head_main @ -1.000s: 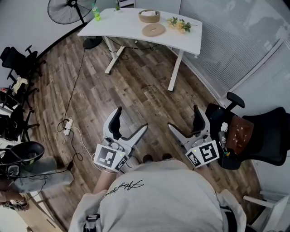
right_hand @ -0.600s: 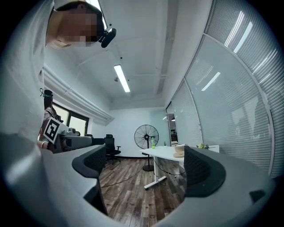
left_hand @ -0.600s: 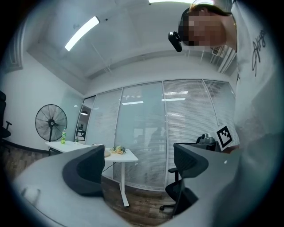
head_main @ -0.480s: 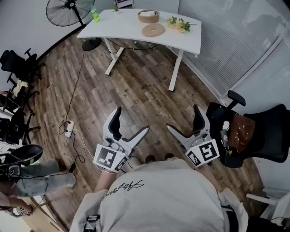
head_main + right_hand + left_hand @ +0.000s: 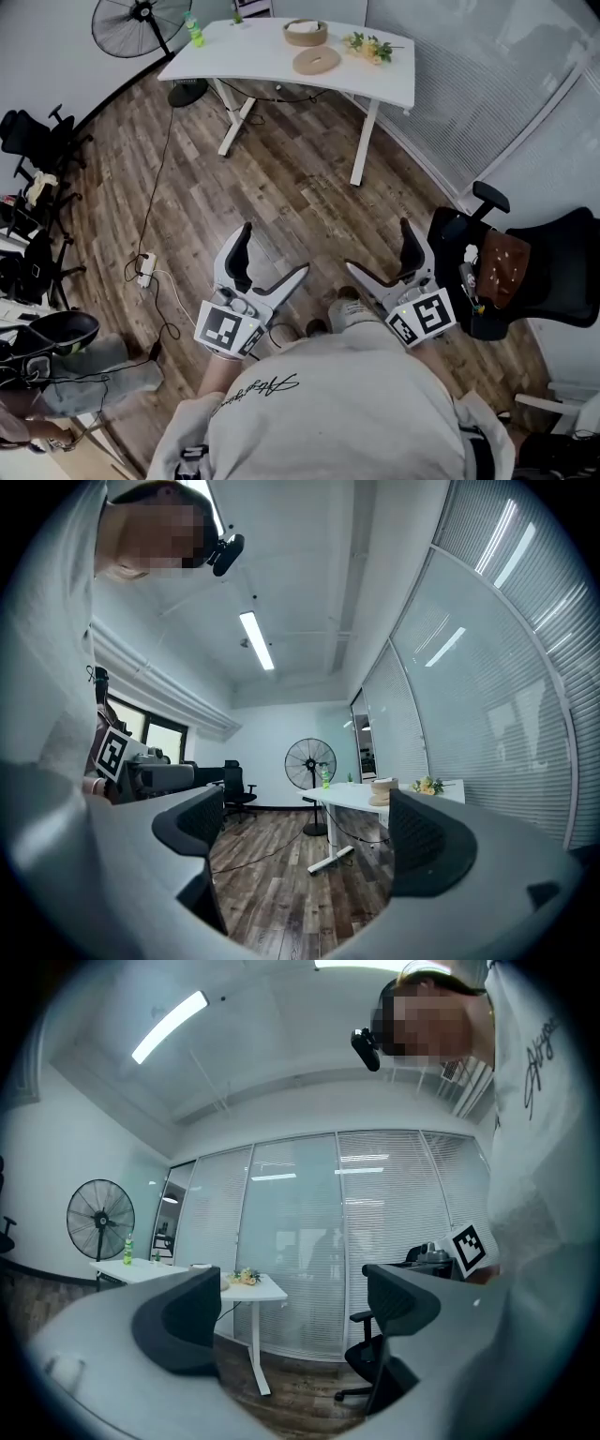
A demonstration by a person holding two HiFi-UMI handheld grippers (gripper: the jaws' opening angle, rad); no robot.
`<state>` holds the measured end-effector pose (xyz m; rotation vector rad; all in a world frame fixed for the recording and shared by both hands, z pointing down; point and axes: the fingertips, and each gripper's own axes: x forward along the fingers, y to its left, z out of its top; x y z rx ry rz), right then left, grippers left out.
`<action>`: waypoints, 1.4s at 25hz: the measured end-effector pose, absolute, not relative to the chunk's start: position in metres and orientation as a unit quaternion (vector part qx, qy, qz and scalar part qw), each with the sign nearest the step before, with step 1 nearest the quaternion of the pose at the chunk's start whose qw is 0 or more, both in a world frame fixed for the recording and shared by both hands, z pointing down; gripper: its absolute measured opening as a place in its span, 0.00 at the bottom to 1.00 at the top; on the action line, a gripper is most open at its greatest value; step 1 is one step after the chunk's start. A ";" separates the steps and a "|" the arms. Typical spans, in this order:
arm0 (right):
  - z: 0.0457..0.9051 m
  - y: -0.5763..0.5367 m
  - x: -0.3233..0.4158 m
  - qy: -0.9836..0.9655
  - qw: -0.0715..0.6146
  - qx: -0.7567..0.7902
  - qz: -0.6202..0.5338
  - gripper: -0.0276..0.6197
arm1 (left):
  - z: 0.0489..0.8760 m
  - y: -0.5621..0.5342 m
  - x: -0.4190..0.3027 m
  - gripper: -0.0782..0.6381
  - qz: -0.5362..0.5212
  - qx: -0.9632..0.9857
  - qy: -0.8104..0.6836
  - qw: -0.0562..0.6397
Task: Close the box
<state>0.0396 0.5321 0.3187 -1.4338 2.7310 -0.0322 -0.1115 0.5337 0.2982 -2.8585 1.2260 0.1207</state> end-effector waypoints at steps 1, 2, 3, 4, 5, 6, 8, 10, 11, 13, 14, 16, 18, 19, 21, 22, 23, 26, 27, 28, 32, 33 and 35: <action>0.319 0.532 0.040 0.885 0.028 -0.464 -0.011 0.87 | 0.298 0.534 -0.111 0.77 0.039 -0.919 0.392 0.015; 0.319 0.532 0.040 0.885 0.029 -0.464 -0.011 0.87 | 0.298 0.534 -0.110 0.77 0.038 -0.919 0.391 0.016; 0.320 0.531 0.040 0.886 0.030 -0.463 -0.013 0.87 | 0.299 0.533 -0.109 0.77 0.036 -0.920 0.391 0.017; 0.321 0.530 0.040 0.886 0.030 -0.462 -0.014 0.87 | 0.300 0.532 -0.108 0.77 0.034 -0.920 0.391 0.018; 0.323 0.529 0.041 0.887 0.029 -0.461 -0.014 0.87 | 0.301 0.531 -0.107 0.77 0.033 -0.919 0.393 0.019; 0.324 0.527 0.041 0.887 0.028 -0.460 -0.015 0.87 | 0.302 0.530 -0.107 0.77 0.034 -0.918 0.394 0.019; 0.326 0.522 0.041 0.888 0.027 -0.458 -0.016 0.87 | 0.303 0.526 -0.107 0.77 0.037 -0.917 0.397 0.017; 0.328 0.514 0.041 0.889 0.028 -0.456 -0.020 0.87 | 0.302 0.519 -0.107 0.77 0.038 -0.916 0.399 0.016; 0.328 0.509 0.041 0.890 0.030 -0.454 -0.021 0.87 | 0.303 0.515 -0.106 0.77 0.037 -0.916 0.400 0.016; 0.327 0.497 0.041 0.891 0.033 -0.452 -0.023 0.87 | 0.303 0.506 -0.104 0.77 0.034 -0.916 0.399 0.016; 0.326 0.491 0.042 0.891 0.035 -0.451 -0.022 0.87 | 0.303 0.501 -0.103 0.77 0.033 -0.916 0.399 0.016; 0.322 0.479 0.044 0.892 0.040 -0.450 -0.016 0.87 | 0.303 0.491 -0.099 0.77 0.029 -0.917 0.398 0.018; 0.319 0.467 0.046 0.893 0.042 -0.449 -0.009 0.87 | 0.303 0.479 -0.096 0.77 0.027 -0.916 0.399 0.022; 0.318 0.460 0.048 0.893 0.043 -0.448 -0.007 0.87 | 0.303 0.472 -0.094 0.77 0.027 -0.916 0.399 0.024; 0.318 0.445 0.051 0.893 0.042 -0.448 -0.007 0.87 | 0.301 0.457 -0.090 0.77 0.029 -0.917 0.397 0.024; 0.318 0.438 0.053 0.893 0.042 -0.449 -0.007 0.87 | 0.300 0.449 -0.087 0.77 0.030 -0.917 0.396 0.025; 0.318 0.431 0.055 0.893 0.043 -0.449 -0.008 0.87 | 0.300 0.442 -0.085 0.77 0.031 -0.918 0.395 0.026; 0.318 0.409 0.061 0.892 0.043 -0.450 -0.008 0.87 | 0.298 0.421 -0.077 0.77 0.031 -0.919 0.392 0.027; 0.318 0.402 0.063 0.892 0.043 -0.451 -0.008 0.87 | 0.299 0.413 -0.075 0.77 0.032 -0.919 0.391 0.027; 0.318 0.394 0.065 0.891 0.043 -0.451 -0.008 0.87 | 0.299 0.406 -0.073 0.77 0.033 -0.919 0.391 0.027; 0.317 0.367 0.071 0.893 0.039 -0.448 -0.009 0.87 | 0.296 0.378 -0.065 0.77 0.035 -0.919 0.392 0.027; 0.316 0.360 0.073 0.894 0.038 -0.447 -0.010 0.87 | 0.295 0.371 -0.063 0.77 0.036 -0.918 0.393 0.027; 0.315 0.345 0.077 0.894 0.036 -0.446 -0.010 0.87 | 0.293 0.356 -0.060 0.77 0.038 -0.918 0.395 0.026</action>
